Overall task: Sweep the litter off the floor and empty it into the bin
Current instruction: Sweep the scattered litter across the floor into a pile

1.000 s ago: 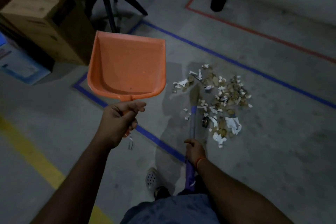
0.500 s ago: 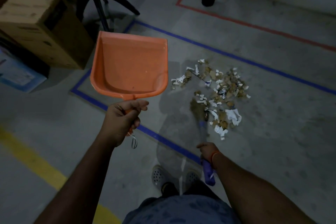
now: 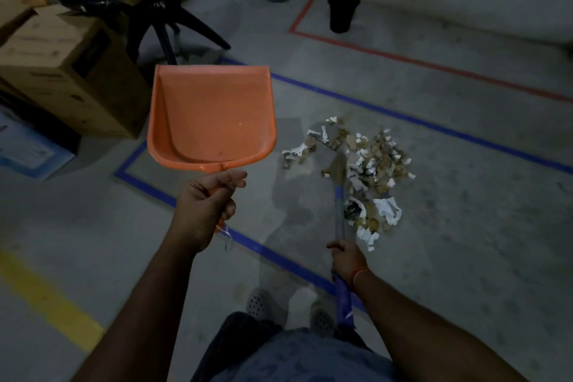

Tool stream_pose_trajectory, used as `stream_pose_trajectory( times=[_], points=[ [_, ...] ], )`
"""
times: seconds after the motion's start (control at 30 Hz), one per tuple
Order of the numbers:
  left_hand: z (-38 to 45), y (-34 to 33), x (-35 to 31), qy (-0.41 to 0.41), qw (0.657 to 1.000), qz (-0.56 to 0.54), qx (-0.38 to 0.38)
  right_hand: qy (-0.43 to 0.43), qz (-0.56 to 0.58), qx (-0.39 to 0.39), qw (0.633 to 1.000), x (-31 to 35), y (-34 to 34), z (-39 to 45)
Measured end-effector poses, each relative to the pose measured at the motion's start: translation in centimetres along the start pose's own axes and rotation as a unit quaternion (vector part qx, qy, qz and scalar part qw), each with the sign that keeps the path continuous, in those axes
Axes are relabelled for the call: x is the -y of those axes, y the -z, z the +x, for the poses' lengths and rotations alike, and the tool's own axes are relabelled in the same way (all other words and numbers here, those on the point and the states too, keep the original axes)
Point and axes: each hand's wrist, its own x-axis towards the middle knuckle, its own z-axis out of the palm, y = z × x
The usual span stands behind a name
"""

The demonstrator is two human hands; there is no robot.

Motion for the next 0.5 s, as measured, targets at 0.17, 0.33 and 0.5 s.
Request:
stream_pose_trajectory(
  times=[0.17, 0.33, 0.5],
  points=[
    [1.9, 1.7, -0.2, 0.005, 1.000, 0.012, -0.001, 0.026, -0.033, 0.029, 0.999, 4.0, -3.8, 1.5],
    [6.5, 5.7, -1.2, 0.003, 0.999, 0.037, 0.018, -0.025, -0.012, 0.057, 0.998, 10.9, -9.7, 3.9],
    [12.1, 11.2, -2.5, -0.001, 0.996, 0.080, 0.047, -0.007, -0.054, 0.087, 0.995, 16.3, -16.3, 8.6]
  ],
)
